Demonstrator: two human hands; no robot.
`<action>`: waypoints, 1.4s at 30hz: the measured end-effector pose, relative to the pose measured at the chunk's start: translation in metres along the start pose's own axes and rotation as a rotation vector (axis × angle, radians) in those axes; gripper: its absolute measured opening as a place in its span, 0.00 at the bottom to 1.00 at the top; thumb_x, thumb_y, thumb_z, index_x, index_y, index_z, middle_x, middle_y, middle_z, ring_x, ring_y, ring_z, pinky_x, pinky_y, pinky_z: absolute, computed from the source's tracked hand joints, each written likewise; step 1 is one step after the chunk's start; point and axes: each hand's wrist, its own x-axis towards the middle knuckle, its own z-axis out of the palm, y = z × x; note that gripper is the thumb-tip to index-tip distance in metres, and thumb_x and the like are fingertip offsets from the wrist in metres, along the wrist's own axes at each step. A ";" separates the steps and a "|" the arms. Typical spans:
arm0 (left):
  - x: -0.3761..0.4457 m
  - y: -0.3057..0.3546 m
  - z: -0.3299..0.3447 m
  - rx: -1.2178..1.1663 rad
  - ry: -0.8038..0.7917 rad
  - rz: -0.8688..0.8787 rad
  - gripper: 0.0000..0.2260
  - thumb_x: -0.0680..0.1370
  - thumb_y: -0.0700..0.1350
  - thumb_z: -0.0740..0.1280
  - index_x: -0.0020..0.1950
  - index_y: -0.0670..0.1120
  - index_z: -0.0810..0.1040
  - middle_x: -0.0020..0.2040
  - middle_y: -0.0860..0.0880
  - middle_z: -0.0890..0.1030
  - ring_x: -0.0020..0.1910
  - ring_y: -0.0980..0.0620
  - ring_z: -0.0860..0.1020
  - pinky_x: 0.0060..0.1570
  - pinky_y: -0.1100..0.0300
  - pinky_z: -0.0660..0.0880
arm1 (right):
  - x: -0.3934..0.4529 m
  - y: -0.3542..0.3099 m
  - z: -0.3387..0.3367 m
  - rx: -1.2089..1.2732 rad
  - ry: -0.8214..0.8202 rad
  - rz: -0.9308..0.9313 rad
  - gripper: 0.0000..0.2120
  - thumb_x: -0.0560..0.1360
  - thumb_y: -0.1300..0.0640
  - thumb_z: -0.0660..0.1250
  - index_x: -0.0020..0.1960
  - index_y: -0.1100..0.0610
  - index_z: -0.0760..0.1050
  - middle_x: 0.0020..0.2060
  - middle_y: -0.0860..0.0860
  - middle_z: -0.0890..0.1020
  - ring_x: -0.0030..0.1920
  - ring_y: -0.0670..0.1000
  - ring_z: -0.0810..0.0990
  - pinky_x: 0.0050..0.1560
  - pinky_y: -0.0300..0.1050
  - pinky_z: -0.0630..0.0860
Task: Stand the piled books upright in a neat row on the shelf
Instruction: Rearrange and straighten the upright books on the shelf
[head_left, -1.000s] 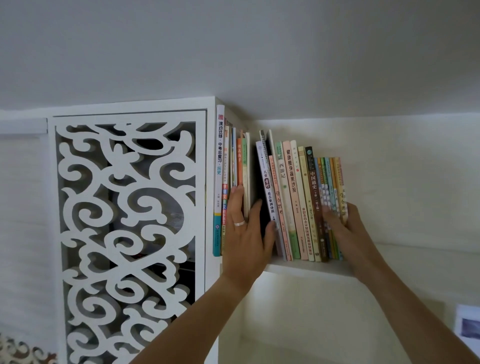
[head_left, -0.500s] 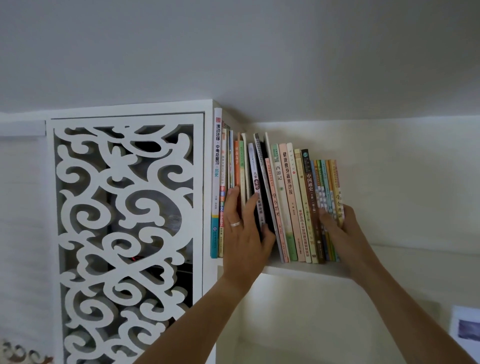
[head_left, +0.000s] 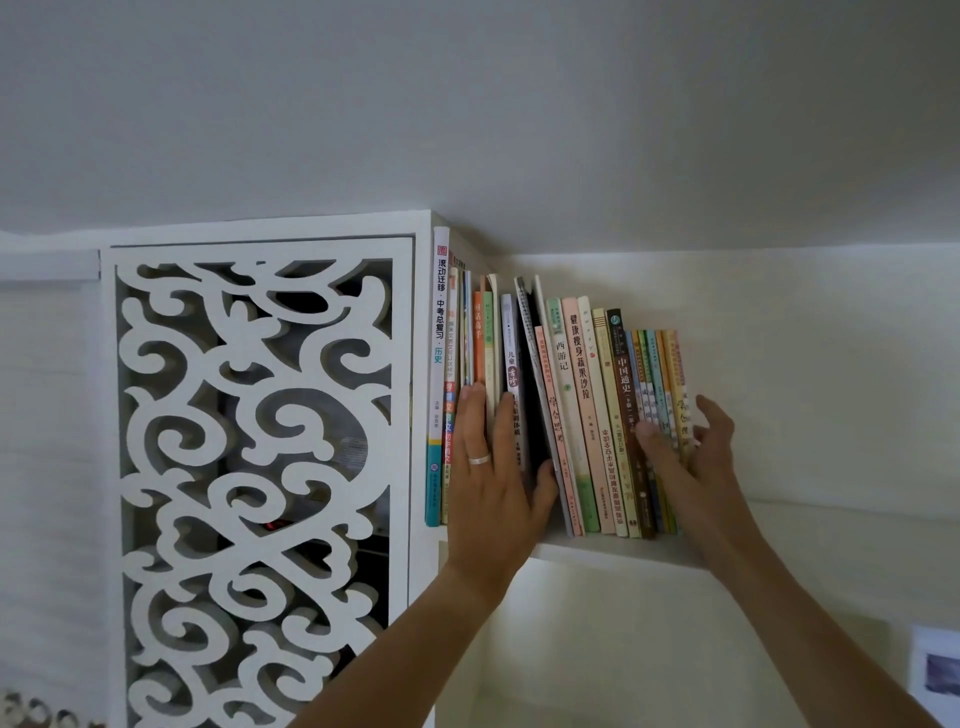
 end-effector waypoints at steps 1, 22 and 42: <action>0.000 0.001 0.000 0.028 -0.005 0.001 0.31 0.82 0.52 0.68 0.82 0.42 0.62 0.84 0.41 0.53 0.84 0.43 0.52 0.77 0.41 0.65 | 0.000 0.002 0.000 -0.038 0.001 -0.032 0.43 0.70 0.26 0.69 0.76 0.34 0.49 0.73 0.52 0.69 0.64 0.53 0.80 0.59 0.58 0.81; -0.004 0.036 -0.015 -0.288 0.042 -0.237 0.11 0.84 0.46 0.62 0.64 0.45 0.74 0.82 0.50 0.55 0.80 0.48 0.63 0.70 0.56 0.74 | -0.003 0.004 0.015 -0.348 0.017 -0.213 0.65 0.57 0.41 0.85 0.81 0.48 0.47 0.72 0.49 0.61 0.59 0.34 0.58 0.59 0.47 0.70; 0.007 0.043 -0.042 -0.183 0.138 -0.276 0.11 0.83 0.53 0.66 0.57 0.46 0.77 0.66 0.48 0.70 0.65 0.50 0.72 0.59 0.47 0.81 | -0.005 0.002 0.024 -0.516 0.074 -0.375 0.68 0.59 0.26 0.72 0.83 0.50 0.38 0.77 0.53 0.57 0.75 0.59 0.62 0.64 0.64 0.73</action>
